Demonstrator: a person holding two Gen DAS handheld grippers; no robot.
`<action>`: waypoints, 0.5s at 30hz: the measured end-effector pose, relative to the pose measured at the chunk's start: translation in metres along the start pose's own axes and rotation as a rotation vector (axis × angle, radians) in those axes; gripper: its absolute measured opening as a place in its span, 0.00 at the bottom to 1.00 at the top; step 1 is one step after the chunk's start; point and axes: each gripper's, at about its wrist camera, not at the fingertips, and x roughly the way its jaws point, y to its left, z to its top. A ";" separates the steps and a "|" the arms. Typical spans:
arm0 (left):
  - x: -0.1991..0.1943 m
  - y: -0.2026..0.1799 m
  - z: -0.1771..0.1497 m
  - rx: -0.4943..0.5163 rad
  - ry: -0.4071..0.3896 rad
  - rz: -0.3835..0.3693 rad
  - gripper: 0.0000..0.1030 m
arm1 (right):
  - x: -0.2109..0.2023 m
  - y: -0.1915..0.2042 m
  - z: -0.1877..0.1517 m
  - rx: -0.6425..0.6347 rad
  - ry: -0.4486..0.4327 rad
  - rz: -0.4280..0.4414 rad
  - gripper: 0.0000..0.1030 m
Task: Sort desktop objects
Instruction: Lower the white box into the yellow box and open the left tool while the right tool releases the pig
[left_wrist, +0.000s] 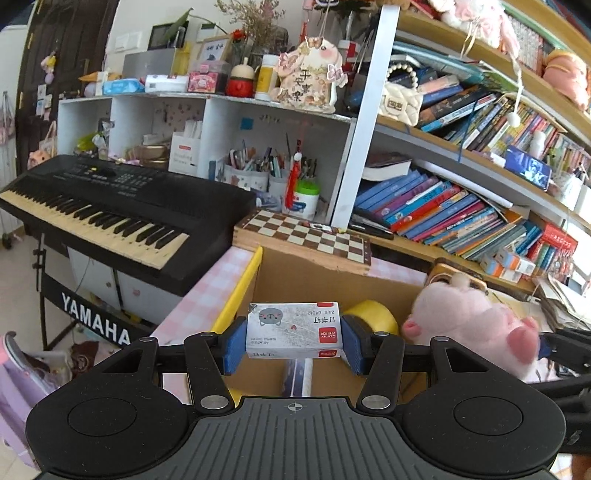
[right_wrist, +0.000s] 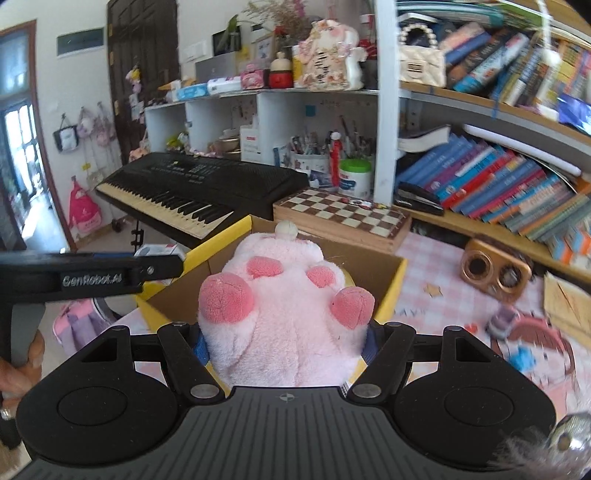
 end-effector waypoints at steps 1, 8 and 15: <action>0.004 0.000 0.004 -0.001 0.003 0.001 0.50 | 0.009 -0.001 0.004 -0.022 0.018 0.008 0.67; 0.047 -0.004 0.028 0.034 0.046 0.038 0.51 | 0.073 -0.002 0.009 -0.168 0.181 0.061 0.67; 0.101 -0.014 0.018 0.120 0.164 0.073 0.51 | 0.113 -0.004 0.002 -0.238 0.297 0.134 0.67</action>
